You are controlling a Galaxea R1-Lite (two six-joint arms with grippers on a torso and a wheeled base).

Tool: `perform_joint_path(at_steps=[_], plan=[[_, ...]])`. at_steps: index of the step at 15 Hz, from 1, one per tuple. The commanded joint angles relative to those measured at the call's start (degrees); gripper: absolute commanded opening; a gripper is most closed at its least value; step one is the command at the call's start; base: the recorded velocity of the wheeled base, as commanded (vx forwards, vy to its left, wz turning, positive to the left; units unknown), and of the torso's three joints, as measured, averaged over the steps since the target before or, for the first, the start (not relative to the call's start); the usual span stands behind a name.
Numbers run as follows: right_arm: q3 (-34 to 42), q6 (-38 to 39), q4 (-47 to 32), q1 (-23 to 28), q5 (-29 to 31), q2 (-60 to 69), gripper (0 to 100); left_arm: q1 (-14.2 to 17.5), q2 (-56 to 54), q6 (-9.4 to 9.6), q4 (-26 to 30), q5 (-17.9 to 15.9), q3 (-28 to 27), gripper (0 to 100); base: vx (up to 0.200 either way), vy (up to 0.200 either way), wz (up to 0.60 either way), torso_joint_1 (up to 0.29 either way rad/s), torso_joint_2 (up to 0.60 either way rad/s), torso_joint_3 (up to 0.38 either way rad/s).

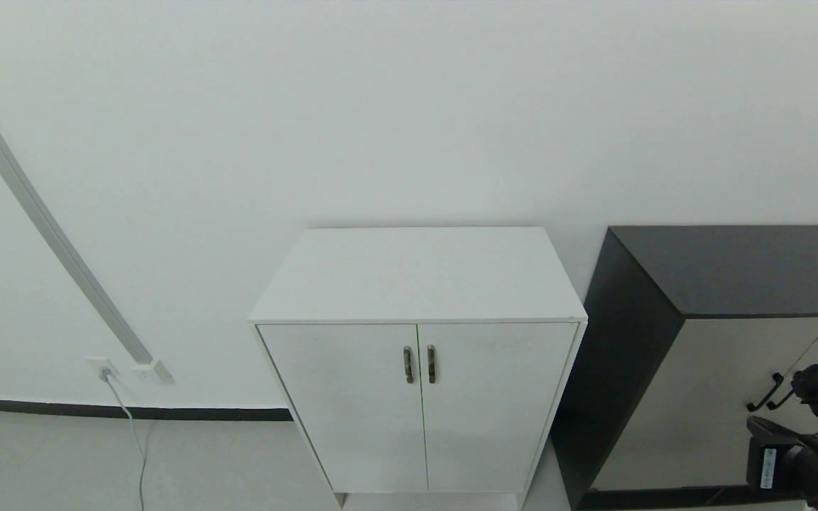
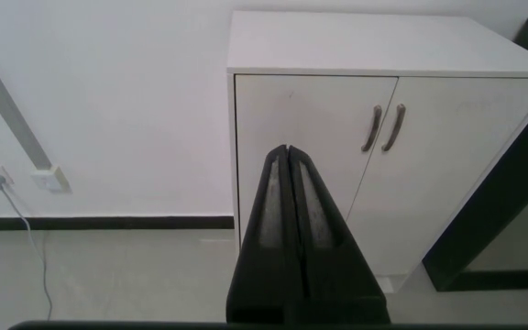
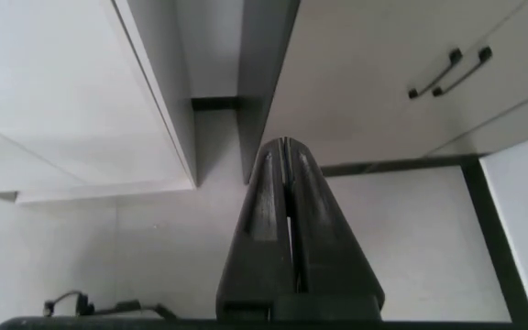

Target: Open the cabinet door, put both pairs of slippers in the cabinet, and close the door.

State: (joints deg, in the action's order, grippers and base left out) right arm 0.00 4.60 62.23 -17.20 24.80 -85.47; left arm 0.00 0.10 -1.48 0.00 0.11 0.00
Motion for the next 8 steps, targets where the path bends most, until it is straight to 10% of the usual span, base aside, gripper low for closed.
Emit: perform_joint_path(at_steps=[1, 8], plan=[[0.0, 0.0, -7.5, 0.0, -0.4, 11.9, 0, 0.0, 0.0, -0.02, 0.0, 0.0, 0.0, 0, 0.0, 0.0, 0.0, 0.0, 0.0, 0.0], [0.0, -1.3, -35.2, 0.0, -7.0, 39.9, 0, 0.0, 0.0, -0.02, 0.1, 0.0, 0.0, 0, 0.0, 0.0, 0.0, 0.0, 0.0, 0.0]])
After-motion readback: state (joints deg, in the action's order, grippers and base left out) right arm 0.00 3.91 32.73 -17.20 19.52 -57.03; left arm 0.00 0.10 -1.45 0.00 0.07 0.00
